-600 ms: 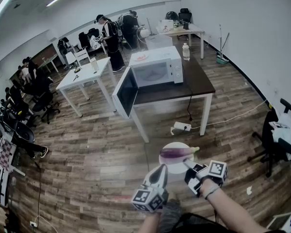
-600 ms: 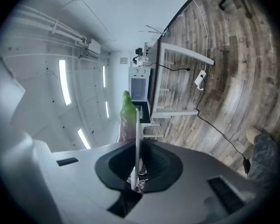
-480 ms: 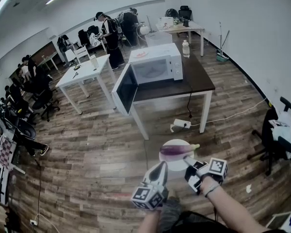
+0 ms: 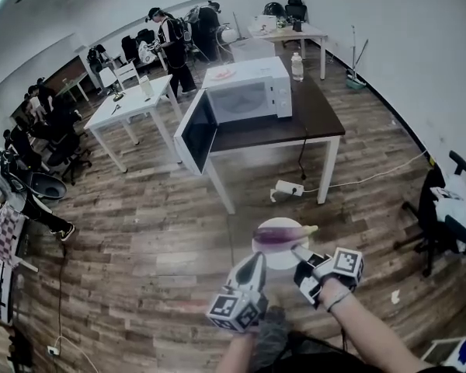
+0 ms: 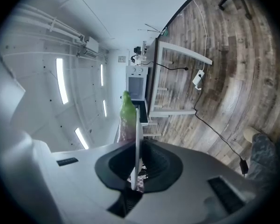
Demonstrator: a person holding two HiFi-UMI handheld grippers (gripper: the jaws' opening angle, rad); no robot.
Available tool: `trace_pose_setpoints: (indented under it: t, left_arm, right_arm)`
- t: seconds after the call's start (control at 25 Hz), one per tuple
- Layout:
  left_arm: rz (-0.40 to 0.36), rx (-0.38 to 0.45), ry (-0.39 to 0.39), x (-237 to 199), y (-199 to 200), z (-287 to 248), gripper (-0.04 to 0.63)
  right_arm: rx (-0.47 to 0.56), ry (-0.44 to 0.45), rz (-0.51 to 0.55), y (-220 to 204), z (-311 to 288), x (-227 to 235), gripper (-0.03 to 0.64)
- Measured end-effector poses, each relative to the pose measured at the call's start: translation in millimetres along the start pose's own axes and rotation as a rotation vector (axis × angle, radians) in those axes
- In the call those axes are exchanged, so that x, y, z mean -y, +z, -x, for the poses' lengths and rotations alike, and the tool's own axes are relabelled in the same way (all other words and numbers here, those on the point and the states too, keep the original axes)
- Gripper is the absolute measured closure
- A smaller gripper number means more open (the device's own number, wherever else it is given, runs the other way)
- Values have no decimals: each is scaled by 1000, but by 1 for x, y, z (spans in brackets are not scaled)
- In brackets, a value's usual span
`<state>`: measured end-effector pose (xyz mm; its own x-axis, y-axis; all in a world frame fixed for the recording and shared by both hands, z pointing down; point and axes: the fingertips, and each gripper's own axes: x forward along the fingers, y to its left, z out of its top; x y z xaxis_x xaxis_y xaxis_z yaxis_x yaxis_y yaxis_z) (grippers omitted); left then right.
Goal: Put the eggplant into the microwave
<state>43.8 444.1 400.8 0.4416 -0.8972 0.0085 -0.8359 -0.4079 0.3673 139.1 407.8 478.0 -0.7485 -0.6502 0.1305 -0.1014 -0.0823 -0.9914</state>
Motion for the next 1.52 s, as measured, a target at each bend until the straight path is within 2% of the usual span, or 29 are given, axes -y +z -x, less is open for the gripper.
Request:
trace_pose_setpoints:
  t: [0.44, 1.12, 1.52]
  left_arm:
    - [12, 3, 1, -34, 9, -36, 595]
    - [10, -10, -6, -109, 39, -123, 595]
    - [11, -18, -37, -149, 53, -160, 595]
  right_arm:
    - [-7, 15, 2, 25, -47, -4, 600]
    - [13, 15, 0, 93, -141, -17, 598]
    - [45, 3, -2, 119, -189, -18, 598]
